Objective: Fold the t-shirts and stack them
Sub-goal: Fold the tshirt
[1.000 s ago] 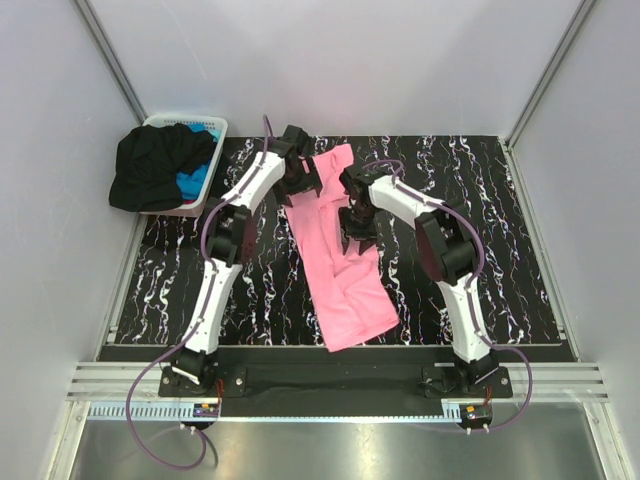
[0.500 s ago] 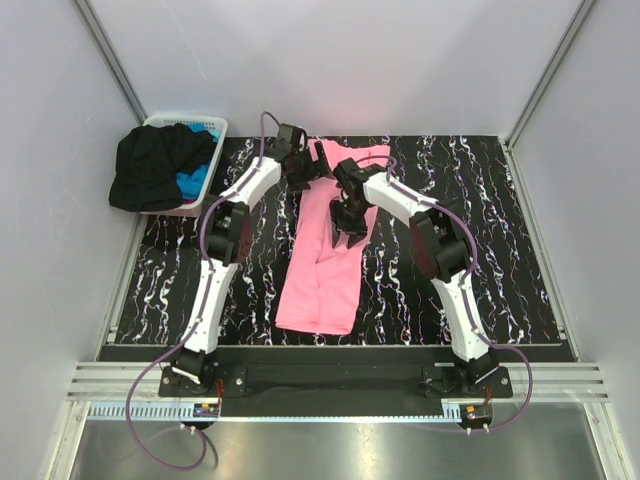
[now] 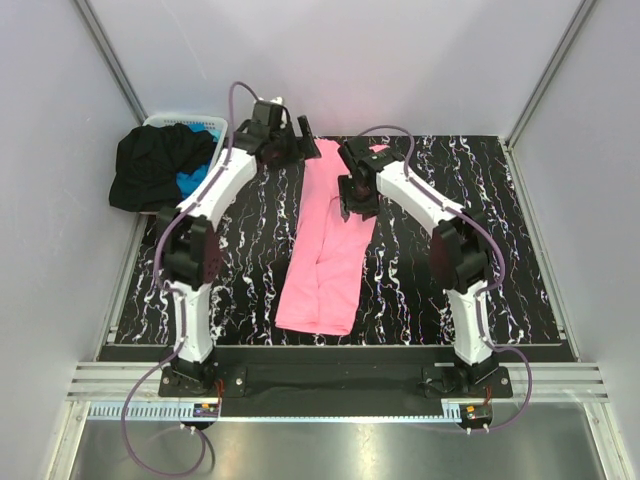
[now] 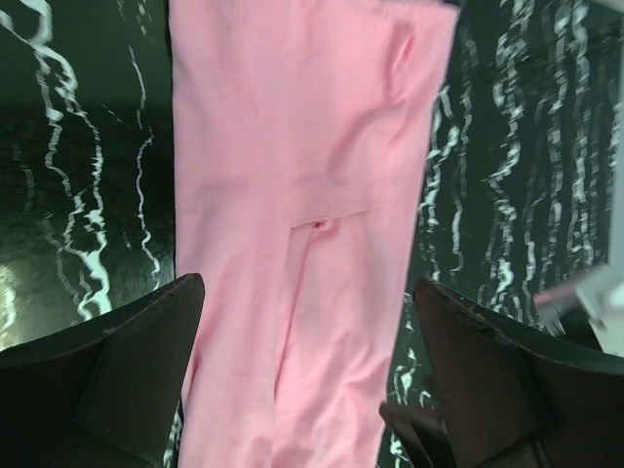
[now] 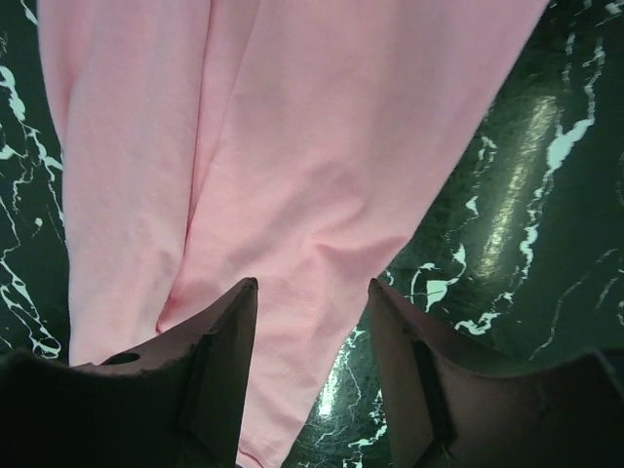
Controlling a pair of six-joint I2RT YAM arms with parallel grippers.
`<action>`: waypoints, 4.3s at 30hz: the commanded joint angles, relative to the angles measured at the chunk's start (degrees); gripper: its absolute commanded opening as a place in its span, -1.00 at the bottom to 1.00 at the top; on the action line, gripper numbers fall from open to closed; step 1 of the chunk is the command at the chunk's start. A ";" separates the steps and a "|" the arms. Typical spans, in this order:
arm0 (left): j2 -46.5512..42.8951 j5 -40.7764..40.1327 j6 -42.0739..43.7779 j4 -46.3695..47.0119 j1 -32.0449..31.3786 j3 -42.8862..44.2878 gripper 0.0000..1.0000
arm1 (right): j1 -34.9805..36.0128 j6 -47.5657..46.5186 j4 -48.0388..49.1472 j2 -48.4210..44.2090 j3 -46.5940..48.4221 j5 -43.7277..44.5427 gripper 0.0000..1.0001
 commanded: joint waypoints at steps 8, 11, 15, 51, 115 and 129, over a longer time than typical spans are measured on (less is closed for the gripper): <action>-18.23 -6.45 -4.52 -3.79 -0.75 -22.88 0.89 | -8.96 6.34 1.03 2.86 2.31 -2.41 0.08; -19.56 -3.55 -6.20 -3.97 -3.12 -29.82 0.86 | -9.32 6.95 2.00 4.27 1.70 -5.74 0.04; -20.97 -2.67 -7.43 -3.79 -7.51 -36.07 0.86 | -8.79 7.66 6.56 3.65 -1.82 -10.32 0.03; -21.06 -0.99 -3.04 -7.22 -17.98 -52.51 0.84 | -9.66 6.07 2.27 16.04 3.98 -4.09 0.00; -21.77 -10.49 -5.24 -2.03 -12.18 -43.29 0.93 | 13.18 16.09 8.94 -27.29 -41.45 1.80 -0.12; -21.40 -9.78 -5.59 -2.91 -9.63 -44.08 0.93 | 16.08 15.04 15.09 -21.31 -45.59 -0.04 -0.46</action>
